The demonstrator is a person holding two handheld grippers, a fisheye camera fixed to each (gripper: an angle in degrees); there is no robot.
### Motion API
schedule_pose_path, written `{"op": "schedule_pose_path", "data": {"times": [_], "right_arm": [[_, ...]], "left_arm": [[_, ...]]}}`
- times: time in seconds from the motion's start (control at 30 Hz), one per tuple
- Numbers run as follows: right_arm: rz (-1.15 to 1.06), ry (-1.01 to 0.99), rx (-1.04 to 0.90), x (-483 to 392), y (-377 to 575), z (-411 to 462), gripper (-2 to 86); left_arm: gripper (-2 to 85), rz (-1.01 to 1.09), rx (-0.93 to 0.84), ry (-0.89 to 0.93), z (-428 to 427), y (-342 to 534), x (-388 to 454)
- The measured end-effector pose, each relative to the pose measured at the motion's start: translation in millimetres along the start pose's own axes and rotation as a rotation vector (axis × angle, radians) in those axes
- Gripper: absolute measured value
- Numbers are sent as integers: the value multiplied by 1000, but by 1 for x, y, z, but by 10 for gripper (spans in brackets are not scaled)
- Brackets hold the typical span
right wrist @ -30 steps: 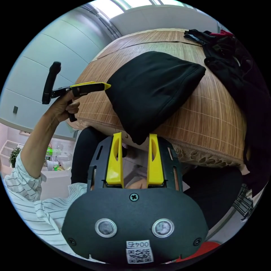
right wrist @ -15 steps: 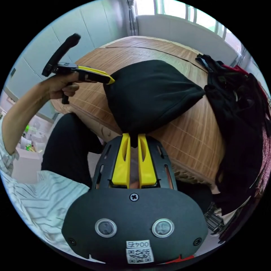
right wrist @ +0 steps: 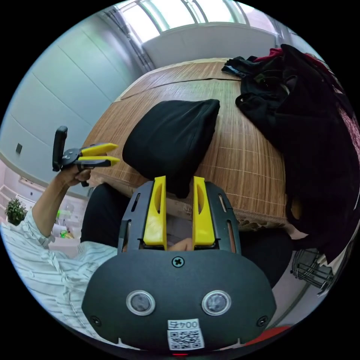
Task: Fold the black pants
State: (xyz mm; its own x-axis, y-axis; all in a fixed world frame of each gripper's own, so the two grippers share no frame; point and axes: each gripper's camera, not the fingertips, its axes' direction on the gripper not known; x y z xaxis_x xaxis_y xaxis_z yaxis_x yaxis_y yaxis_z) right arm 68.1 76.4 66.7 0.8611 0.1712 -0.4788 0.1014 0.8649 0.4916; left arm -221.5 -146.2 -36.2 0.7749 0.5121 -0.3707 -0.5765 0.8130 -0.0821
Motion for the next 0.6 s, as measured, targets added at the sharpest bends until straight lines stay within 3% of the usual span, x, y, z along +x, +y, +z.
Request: {"op": "schedule_pose_path", "data": {"times": [0.23,0.6], "right_arm": [[32,35,-12,-14,5,11,111],[5,50,-38,-20,4,19,112]], "left_arm": [[102,36,120,46,-24,13,-5],[88,82,4,26,-23,3,8]]}}
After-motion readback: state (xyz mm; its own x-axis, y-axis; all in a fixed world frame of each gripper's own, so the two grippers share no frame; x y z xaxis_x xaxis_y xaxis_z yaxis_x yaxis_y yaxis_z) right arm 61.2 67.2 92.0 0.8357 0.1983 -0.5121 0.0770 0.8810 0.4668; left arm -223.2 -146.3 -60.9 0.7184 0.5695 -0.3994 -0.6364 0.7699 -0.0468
